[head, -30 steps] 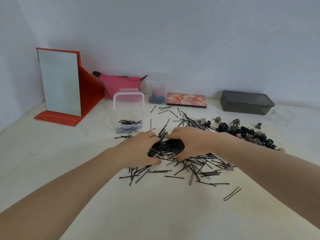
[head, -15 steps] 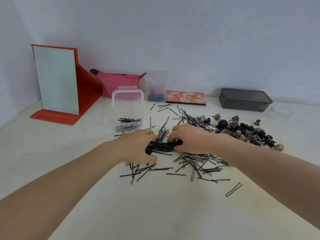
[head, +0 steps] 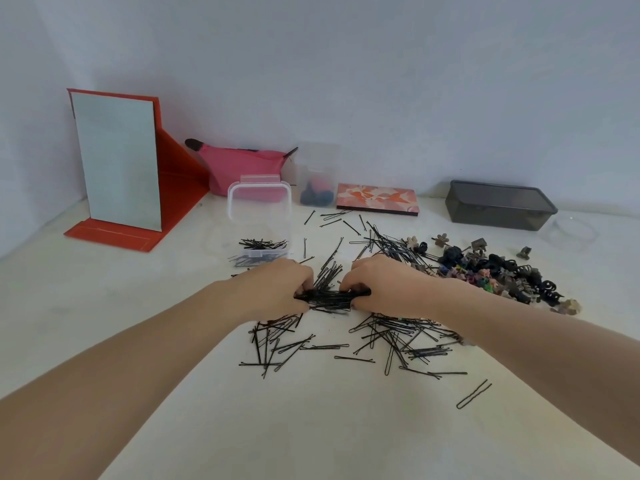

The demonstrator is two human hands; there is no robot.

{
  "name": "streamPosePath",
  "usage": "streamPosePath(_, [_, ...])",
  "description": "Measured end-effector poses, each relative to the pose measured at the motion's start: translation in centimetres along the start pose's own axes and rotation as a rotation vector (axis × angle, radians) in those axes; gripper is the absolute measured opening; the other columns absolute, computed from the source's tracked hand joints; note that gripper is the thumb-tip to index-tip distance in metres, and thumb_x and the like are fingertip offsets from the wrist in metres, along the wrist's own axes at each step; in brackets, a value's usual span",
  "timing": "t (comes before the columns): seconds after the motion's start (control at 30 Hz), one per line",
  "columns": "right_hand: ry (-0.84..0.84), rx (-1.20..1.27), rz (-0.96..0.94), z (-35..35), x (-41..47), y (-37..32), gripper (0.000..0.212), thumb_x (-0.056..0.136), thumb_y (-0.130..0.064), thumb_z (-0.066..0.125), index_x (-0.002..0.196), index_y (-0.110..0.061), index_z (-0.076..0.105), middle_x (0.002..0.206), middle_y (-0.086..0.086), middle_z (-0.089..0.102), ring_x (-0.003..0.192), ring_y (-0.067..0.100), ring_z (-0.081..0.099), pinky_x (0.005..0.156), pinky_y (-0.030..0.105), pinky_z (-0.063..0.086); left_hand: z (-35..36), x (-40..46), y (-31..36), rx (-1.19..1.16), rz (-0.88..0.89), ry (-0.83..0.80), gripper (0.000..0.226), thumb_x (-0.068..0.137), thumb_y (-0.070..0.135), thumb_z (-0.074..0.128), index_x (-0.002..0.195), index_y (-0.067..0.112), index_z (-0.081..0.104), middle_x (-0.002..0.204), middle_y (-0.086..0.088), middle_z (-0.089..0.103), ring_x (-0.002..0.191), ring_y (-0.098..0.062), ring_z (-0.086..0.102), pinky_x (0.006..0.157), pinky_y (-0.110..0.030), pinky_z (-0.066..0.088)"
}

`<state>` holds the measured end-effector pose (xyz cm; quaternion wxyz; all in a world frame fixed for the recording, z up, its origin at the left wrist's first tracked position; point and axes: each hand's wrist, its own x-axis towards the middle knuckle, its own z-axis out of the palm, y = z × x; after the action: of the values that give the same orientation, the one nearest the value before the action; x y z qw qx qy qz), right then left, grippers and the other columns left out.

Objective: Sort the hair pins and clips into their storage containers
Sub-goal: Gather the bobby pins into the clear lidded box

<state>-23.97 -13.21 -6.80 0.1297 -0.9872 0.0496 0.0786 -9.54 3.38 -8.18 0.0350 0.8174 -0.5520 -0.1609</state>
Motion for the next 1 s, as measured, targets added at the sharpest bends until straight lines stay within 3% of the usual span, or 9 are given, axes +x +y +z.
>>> streamPosePath(0.23, [-0.005,0.031,-0.027,-0.2,0.3,0.6,0.014,0.088,-0.024,0.063,0.098,-0.022,0.072,0.087,-0.002,0.067,0.082,0.016,0.061,0.076,0.038,0.054,-0.1,0.6,0.6,0.107,-0.017,-0.025,0.005,0.091,0.028,0.055,0.093,0.023,0.053,0.094,0.003,0.054,0.088,-0.021,0.056,0.079,-0.039,0.051])
streamPosePath(0.43, [-0.037,-0.025,-0.034,-0.5,0.5,0.9,0.013,0.09,-0.023,0.06,0.095,-0.016,0.07,0.086,0.001,0.066,0.081,0.019,0.061,0.076,0.04,0.054,0.0,0.0,1.4,0.081,-0.062,0.015,0.038,0.079,0.052,0.064,0.1,0.021,0.055,0.098,0.005,0.053,0.09,-0.017,0.055,0.08,-0.038,0.051])
streamPosePath(0.53, [-0.053,-0.037,-0.032,-1.1,0.3,0.8,0.013,0.093,-0.022,0.058,0.099,-0.018,0.07,0.088,-0.002,0.067,0.071,0.009,0.059,0.074,0.031,0.054,-0.1,0.3,1.6,0.023,-0.082,0.001,0.033,0.08,0.044,0.068,0.1,0.019,0.06,0.094,0.004,0.061,0.086,-0.017,0.06,0.079,-0.039,0.054])
streamPosePath(0.63, [-0.062,-0.016,-0.049,-1.7,0.0,0.8,0.016,0.095,-0.018,0.058,0.102,-0.018,0.072,0.087,-0.006,0.068,0.064,0.0,0.054,0.069,0.02,0.047,-0.2,0.6,1.6,-0.059,-0.075,-0.041,0.028,0.086,0.036,0.068,0.105,0.016,0.064,0.092,0.004,0.064,0.085,-0.015,0.06,0.078,-0.031,0.053])
streamPosePath(0.77, [-0.062,0.021,-0.049,-2.3,0.1,1.3,0.017,0.092,-0.019,0.059,0.101,-0.021,0.074,0.09,-0.008,0.07,0.081,0.009,0.062,0.074,0.021,0.048,-0.6,0.6,1.5,-0.05,-0.047,-0.079,0.024,0.09,0.033,0.065,0.105,0.014,0.064,0.092,0.001,0.064,0.085,-0.02,0.061,0.074,-0.029,0.05])
streamPosePath(0.87, [-0.046,0.059,-0.005,-3.1,0.2,1.9,0.016,0.09,-0.023,0.063,0.1,-0.028,0.074,0.086,-0.017,0.068,0.079,0.001,0.063,0.065,0.015,0.046,-0.7,0.4,1.2,-0.031,-0.032,-0.09,0.022,0.09,0.03,0.062,0.096,0.008,0.064,0.091,-0.008,0.067,0.085,-0.026,0.064,0.075,-0.039,0.053])
streamPosePath(1.0, [0.0,0.15,0.056,-4.4,0.7,2.5,0.015,0.086,-0.024,0.068,0.096,-0.031,0.077,0.078,-0.022,0.068,0.073,-0.009,0.062,0.071,0.018,0.052,-1.0,0.0,0.8,-0.019,-0.015,-0.089,0.016,0.091,0.029,0.061,0.096,0.014,0.064,0.086,-0.001,0.066,0.082,-0.022,0.063,0.074,-0.036,0.053])
